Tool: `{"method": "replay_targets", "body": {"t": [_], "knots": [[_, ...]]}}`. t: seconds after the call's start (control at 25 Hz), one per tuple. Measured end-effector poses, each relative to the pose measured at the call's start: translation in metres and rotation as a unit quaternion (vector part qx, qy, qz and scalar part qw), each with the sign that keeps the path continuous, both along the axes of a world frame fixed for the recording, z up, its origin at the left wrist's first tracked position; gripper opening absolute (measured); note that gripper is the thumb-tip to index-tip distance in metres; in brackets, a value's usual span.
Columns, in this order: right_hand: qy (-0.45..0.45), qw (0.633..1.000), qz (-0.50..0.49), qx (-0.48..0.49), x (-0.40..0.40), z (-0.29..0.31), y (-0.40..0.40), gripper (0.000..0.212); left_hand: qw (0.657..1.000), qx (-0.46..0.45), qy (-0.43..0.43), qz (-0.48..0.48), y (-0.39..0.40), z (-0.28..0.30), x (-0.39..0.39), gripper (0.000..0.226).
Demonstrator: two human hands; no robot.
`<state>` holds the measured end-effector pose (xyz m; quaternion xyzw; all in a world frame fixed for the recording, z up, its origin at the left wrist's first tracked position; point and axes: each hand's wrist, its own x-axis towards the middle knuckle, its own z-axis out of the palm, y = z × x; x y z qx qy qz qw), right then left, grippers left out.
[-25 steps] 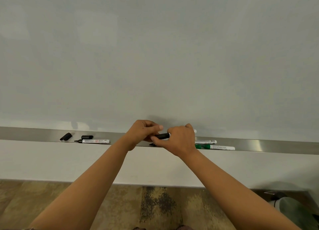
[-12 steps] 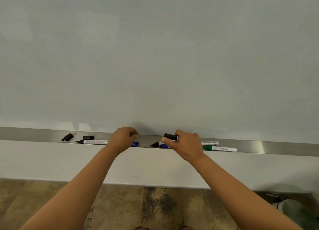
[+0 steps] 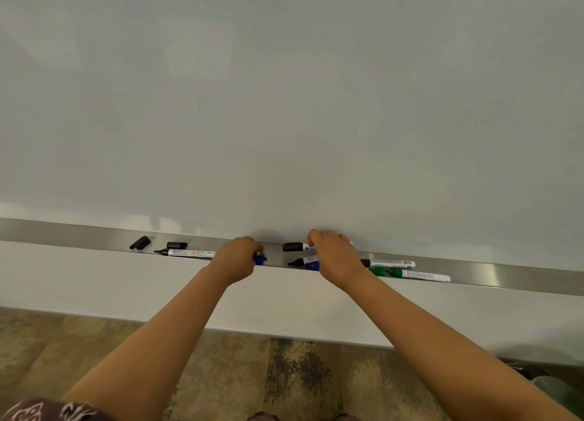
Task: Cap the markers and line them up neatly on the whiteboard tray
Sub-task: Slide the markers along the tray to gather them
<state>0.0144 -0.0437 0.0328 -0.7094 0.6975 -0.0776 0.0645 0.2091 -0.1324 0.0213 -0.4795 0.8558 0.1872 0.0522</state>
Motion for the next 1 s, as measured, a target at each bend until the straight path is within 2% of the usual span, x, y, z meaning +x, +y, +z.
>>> {"method": "replay_targets", "body": {"t": [0.2,0.32,0.4,0.72,0.88,1.0], "knots": [[0.052,0.998,0.010,-0.029,0.001,-0.012,-0.004,0.033,1.000,0.007,0.029,0.005,0.000,-0.003,0.004,0.039],[0.112,0.991,0.023,-0.067,-0.001,-0.014,0.001,0.030,0.999,0.002,0.034,-0.002,0.000,-0.003,0.005,0.038],[0.151,0.986,0.039,-0.060,0.000,-0.012,0.006,0.033,0.999,0.002,0.035,-0.001,0.000,-0.003,0.005,0.037],[0.151,0.986,0.022,-0.068,-0.005,-0.019,0.009,0.035,0.998,0.006,0.052,0.020,-0.003,-0.003,0.004,0.038],[0.182,0.982,0.018,-0.045,-0.002,-0.022,0.005,0.018,0.998,0.012,0.056,0.034,0.000,-0.003,0.000,0.038],[0.156,0.987,-0.010,-0.029,0.002,-0.024,0.002,0.015,0.998,0.007,0.053,0.045,0.005,-0.002,-0.002,0.038]]}}
